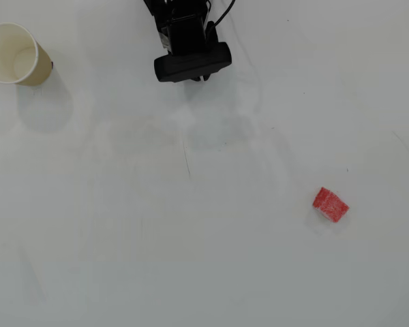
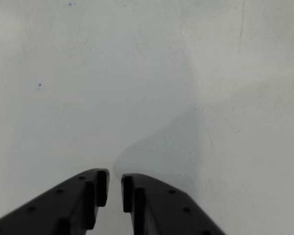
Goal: Pick up the cube and drop it in the cup.
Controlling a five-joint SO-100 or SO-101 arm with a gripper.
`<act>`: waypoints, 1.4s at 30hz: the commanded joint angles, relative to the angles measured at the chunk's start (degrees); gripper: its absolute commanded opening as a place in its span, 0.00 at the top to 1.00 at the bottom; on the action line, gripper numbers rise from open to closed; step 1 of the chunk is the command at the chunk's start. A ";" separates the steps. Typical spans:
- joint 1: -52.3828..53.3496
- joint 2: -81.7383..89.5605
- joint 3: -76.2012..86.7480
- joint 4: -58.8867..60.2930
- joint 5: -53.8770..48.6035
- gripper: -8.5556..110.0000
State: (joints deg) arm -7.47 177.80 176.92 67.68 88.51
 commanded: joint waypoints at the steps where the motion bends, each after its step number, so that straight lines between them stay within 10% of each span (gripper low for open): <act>1: 0.53 1.85 1.93 0.18 -0.44 0.92; 30: -0.35 1.85 1.93 -0.09 -0.53 0.93; 42: 0.79 1.85 1.93 -18.46 -0.53 0.92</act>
State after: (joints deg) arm -7.47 177.80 176.92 55.20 88.51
